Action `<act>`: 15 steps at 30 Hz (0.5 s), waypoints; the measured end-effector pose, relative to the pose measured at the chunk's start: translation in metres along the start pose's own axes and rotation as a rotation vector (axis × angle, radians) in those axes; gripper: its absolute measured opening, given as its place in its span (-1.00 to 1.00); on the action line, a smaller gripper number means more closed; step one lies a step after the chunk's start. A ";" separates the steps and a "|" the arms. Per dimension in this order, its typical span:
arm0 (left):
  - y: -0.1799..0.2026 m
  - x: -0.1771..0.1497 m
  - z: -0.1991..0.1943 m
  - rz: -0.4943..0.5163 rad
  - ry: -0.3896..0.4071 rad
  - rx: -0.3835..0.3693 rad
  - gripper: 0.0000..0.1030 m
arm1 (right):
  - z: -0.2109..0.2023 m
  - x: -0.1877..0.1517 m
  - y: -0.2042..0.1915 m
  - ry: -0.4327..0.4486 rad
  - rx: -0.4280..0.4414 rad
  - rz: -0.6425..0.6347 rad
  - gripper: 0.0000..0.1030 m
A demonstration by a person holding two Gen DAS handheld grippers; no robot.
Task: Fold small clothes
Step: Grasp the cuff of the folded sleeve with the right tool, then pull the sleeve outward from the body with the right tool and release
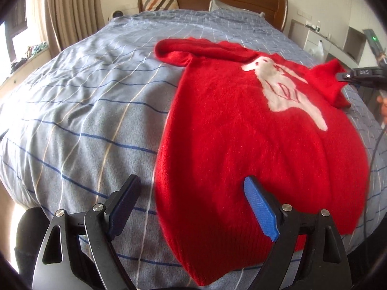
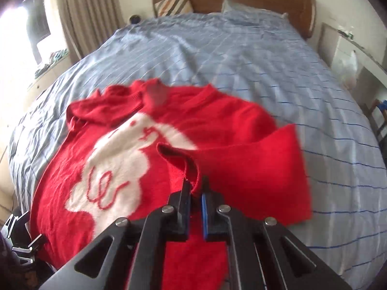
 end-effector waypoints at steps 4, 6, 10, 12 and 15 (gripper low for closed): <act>-0.002 -0.002 0.002 -0.021 -0.010 -0.002 0.72 | -0.062 -0.012 0.121 0.046 -0.151 0.185 -0.87; -0.001 -0.003 0.002 -0.019 -0.011 0.004 0.72 | -0.085 -0.032 0.179 0.042 -0.225 0.276 -0.87; 0.004 -0.005 0.005 0.000 -0.012 0.024 0.75 | -0.103 -0.074 0.259 -0.009 -0.354 0.398 -0.87; 0.006 -0.007 0.005 0.011 -0.010 0.032 0.76 | -0.097 -0.099 0.277 -0.044 -0.382 0.428 -0.87; 0.004 -0.008 0.007 0.009 -0.010 0.038 0.79 | -0.087 -0.133 0.299 -0.073 -0.392 0.501 -0.88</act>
Point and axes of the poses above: each gripper's, at about its wrist camera, not at the fingertips, and z roughly the way its jaws point, y to its right, x to its top, the point moved 2 cm from there along z, roughly the way its jaws point, and after that the axes turned 3 degrees about -y, right-handed, at the moved point
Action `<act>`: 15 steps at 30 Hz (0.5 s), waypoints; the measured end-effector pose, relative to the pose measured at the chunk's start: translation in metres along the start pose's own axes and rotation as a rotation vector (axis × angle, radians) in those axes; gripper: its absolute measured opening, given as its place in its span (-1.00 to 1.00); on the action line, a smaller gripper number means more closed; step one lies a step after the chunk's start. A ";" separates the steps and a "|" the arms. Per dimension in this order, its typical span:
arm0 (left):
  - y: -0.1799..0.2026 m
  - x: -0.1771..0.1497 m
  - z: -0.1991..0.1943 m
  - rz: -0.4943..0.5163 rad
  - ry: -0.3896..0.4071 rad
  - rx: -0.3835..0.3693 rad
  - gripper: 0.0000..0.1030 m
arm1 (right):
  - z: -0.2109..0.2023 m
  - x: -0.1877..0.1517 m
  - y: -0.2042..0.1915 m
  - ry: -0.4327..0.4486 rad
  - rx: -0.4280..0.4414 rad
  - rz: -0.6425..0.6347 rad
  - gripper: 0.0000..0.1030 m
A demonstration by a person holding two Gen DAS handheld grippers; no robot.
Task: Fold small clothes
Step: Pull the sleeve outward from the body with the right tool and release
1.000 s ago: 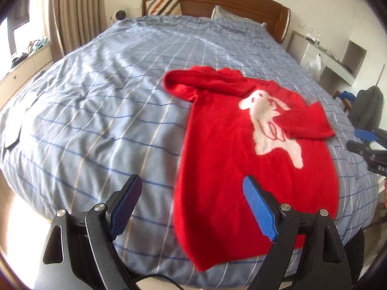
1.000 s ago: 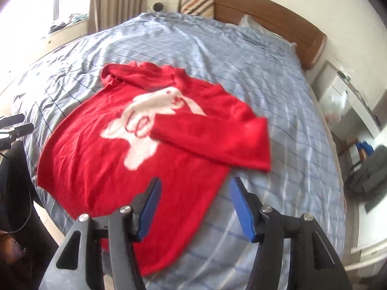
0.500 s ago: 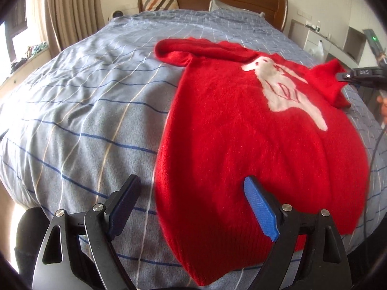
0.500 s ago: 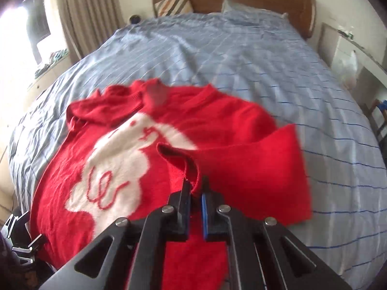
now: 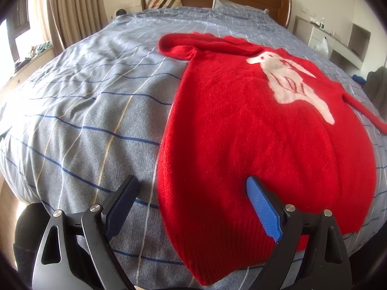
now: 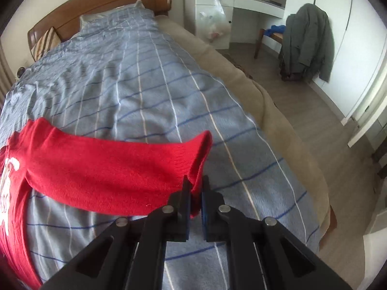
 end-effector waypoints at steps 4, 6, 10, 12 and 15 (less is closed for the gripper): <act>-0.003 0.000 0.002 -0.007 -0.003 0.001 0.84 | 0.023 -0.017 0.021 -0.027 -0.002 0.077 -0.89; -0.003 0.000 0.003 -0.002 -0.002 0.007 0.84 | 0.030 -0.020 0.026 -0.027 -0.006 0.088 -0.90; -0.002 -0.001 0.003 0.007 0.004 0.014 0.85 | 0.037 -0.022 0.032 -0.027 0.013 0.105 -0.91; -0.003 -0.001 0.003 0.006 0.002 0.010 0.85 | 0.037 -0.024 0.038 -0.020 0.047 0.119 -0.91; -0.004 0.000 0.003 0.002 -0.001 0.008 0.86 | 0.029 -0.026 0.046 -0.008 0.099 0.150 -0.78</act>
Point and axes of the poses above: each gripper's, at about its wrist camera, not at the fingertips, and z roughly the way its jaws point, y to its right, x to its top, the point moved 2 cm from there along z, roughly the way its jaws point, and after that the axes turned 3 degrees about -y, right-handed, at the moved point
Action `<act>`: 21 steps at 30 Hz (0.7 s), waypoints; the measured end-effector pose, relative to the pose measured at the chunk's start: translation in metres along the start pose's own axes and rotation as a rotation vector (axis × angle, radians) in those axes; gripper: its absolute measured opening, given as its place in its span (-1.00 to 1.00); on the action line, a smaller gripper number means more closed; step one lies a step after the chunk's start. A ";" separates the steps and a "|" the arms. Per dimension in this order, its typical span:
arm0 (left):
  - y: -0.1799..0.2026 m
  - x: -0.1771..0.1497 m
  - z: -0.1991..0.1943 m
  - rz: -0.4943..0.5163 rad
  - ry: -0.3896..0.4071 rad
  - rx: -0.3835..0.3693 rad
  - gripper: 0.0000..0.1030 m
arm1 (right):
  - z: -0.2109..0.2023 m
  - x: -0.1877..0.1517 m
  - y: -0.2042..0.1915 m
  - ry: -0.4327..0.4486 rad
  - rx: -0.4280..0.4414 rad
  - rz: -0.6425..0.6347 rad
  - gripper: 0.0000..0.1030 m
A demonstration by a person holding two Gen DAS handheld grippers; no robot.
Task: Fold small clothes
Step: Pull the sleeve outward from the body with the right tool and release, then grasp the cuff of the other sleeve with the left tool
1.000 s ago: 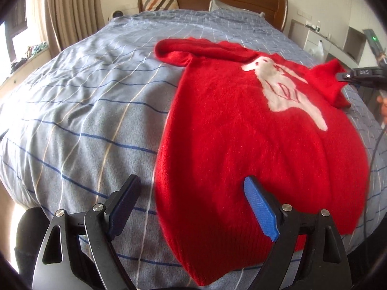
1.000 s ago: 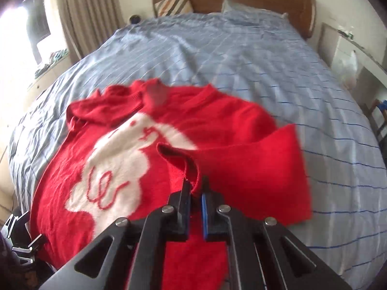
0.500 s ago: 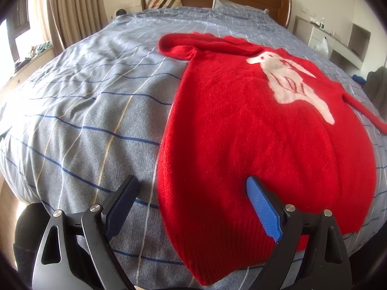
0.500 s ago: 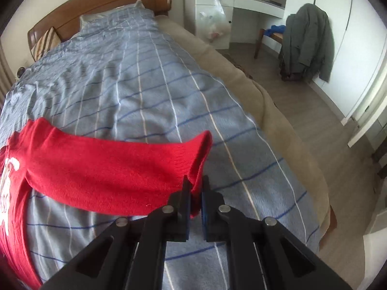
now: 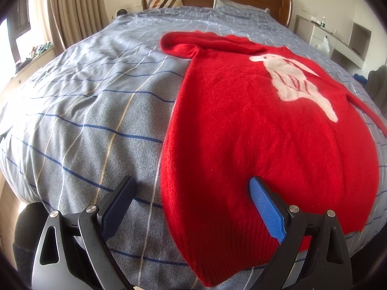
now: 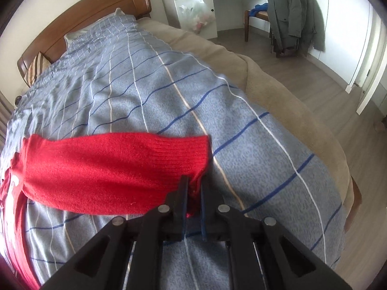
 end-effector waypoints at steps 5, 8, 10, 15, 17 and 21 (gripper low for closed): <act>0.001 0.001 -0.001 0.003 -0.009 0.007 0.86 | -0.041 0.002 -0.022 0.079 -0.111 -0.118 -0.65; 0.001 0.005 -0.004 0.005 -0.026 0.009 0.87 | -0.055 0.003 -0.055 0.101 -0.050 -0.217 -0.51; -0.001 0.013 -0.011 0.021 -0.040 -0.006 0.86 | -0.046 0.002 -0.071 0.071 0.022 -0.234 -0.39; -0.014 0.072 -0.058 0.117 0.072 0.000 0.87 | -0.007 -0.019 -0.068 0.005 -0.061 -0.221 -0.38; -0.014 0.111 -0.075 0.163 0.120 -0.024 0.89 | -0.015 -0.026 -0.063 0.052 -0.106 -0.211 -0.38; 0.020 0.201 -0.069 0.321 0.138 -0.133 0.97 | -0.057 -0.041 -0.083 0.148 -0.087 -0.265 -0.34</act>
Point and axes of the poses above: each gripper's, at about its wrist camera, not at the fingertips, and z roughly the way its jaws point, y to its right, x to its top, the point moved 2 cm from there along z, roughly the way its jaws point, and after that the axes turned 3 degrees about -y, right-handed, at the moved point
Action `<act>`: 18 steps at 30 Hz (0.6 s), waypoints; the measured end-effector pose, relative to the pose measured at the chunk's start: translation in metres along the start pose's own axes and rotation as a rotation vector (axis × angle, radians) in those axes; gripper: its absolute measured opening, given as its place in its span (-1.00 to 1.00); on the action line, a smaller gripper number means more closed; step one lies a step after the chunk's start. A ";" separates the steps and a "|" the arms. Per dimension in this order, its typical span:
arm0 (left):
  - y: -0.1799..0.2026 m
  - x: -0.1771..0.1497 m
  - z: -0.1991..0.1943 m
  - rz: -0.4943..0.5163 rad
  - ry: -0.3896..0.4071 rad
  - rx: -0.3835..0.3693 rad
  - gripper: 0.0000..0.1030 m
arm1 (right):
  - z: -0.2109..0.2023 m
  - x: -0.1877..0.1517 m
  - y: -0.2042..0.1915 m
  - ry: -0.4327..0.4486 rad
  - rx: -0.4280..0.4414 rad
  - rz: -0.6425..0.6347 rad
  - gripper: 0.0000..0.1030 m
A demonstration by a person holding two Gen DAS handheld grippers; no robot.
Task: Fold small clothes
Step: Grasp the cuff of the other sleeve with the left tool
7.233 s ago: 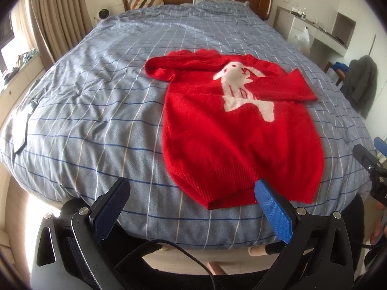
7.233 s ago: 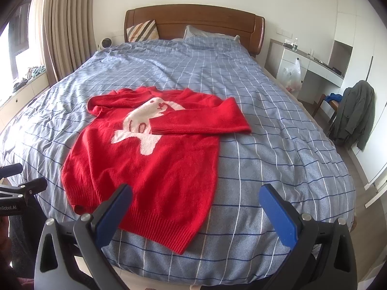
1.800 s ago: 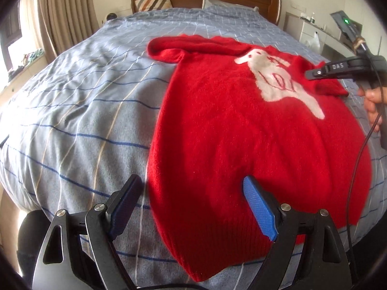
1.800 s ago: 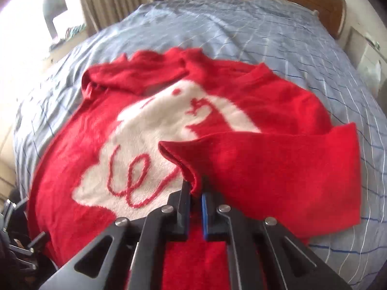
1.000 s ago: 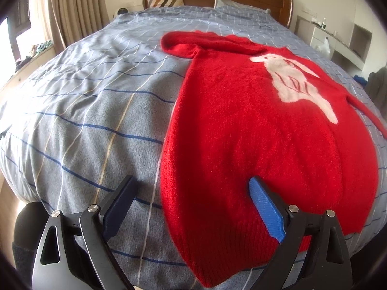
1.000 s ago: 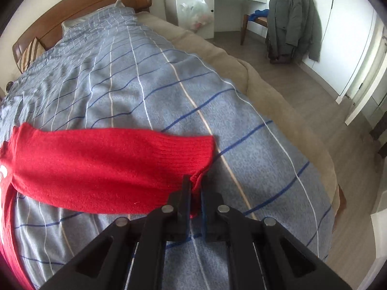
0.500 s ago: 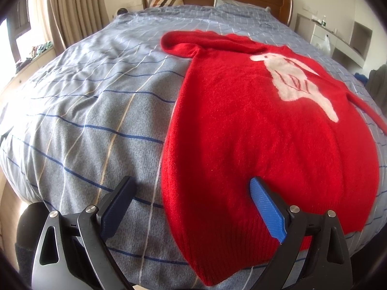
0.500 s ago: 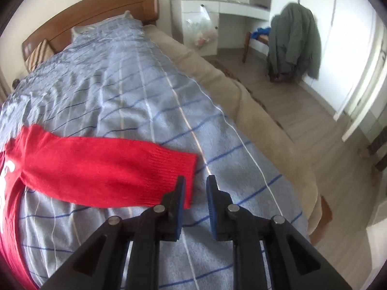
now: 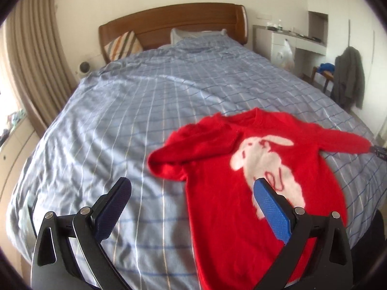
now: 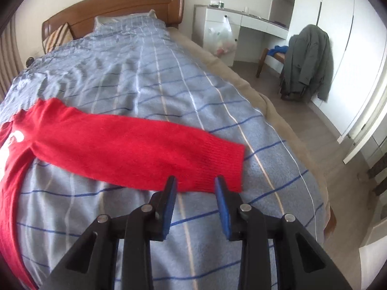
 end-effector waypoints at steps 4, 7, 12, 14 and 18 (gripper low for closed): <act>0.014 0.072 0.080 0.114 -0.102 -0.068 0.95 | -0.038 -0.005 -0.039 0.062 0.105 -0.042 -0.16; 0.032 0.091 0.154 0.232 -0.240 -0.065 0.91 | -0.055 -0.017 -0.070 0.082 0.172 -0.070 -0.15; 0.056 0.081 0.239 0.340 -0.394 -0.065 0.45 | -0.064 -0.052 -0.106 0.057 0.259 -0.071 -0.15; 0.063 0.077 0.256 0.338 -0.430 -0.111 0.45 | -0.066 -0.066 -0.116 0.041 0.266 -0.086 -0.15; 0.064 0.068 0.279 0.282 -0.520 -0.225 0.38 | -0.068 -0.086 -0.131 0.022 0.255 -0.143 -0.15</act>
Point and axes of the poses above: each gripper's, at about its wrist camera, not at the fingertips, and z roughly the way its jaws point, y to its right, x to its top, the point moved 2 cm from there along z, roughly the way its jaws point, and after that the axes turned 3 degrees about -y, right-handed, at the moved point
